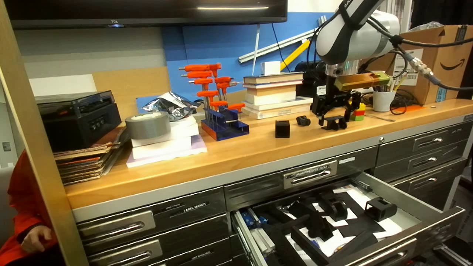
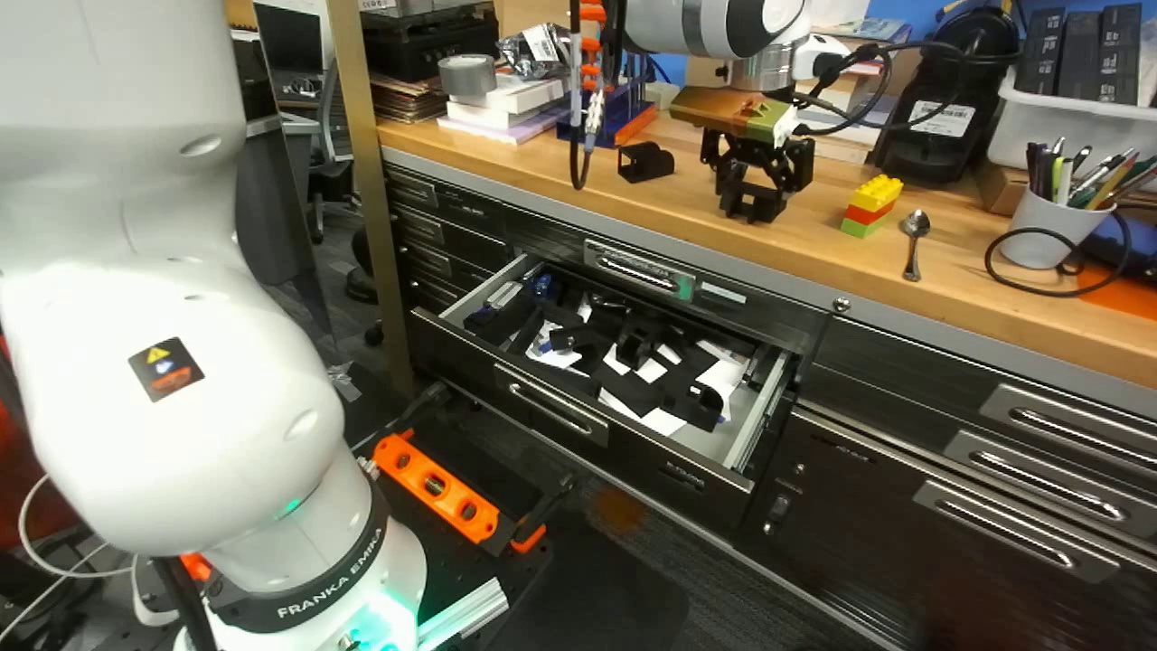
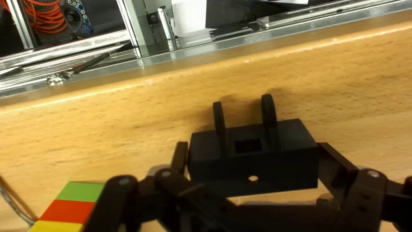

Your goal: Put the black objects in the drawer and close it

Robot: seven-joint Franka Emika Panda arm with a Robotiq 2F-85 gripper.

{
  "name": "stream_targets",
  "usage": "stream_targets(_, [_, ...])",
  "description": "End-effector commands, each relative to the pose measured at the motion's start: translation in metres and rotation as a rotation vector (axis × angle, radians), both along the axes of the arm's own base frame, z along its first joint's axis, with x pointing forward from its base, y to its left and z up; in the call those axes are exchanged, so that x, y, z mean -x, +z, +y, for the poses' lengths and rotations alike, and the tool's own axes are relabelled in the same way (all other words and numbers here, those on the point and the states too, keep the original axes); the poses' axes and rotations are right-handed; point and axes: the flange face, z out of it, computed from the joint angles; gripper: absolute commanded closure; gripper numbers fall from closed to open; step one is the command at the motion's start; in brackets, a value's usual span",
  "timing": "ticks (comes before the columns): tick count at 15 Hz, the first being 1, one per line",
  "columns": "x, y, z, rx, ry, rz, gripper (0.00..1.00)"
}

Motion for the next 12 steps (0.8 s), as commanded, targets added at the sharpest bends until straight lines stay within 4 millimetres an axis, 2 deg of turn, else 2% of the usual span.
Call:
stream_targets(1, [-0.0104,0.0036,-0.0019,0.02,0.016,0.006,0.0])
stream_targets(3, [-0.0108,0.0023,-0.0025,0.022,0.018,0.008,0.04])
stream_targets(4, [-0.0111,0.0019,-0.0028,0.023,0.021,0.009,0.27])
stream_targets(6, [-0.0108,0.0016,-0.0032,0.023,0.021,0.01,0.3])
stream_targets(10, [-0.0075,0.0048,-0.0058,0.024,0.007,0.013,0.58])
stream_targets(11, [-0.0045,0.0045,-0.0082,0.034,-0.012,0.013,0.63])
stream_targets(12, [-0.0016,0.0042,-0.0109,0.038,-0.021,0.015,0.63])
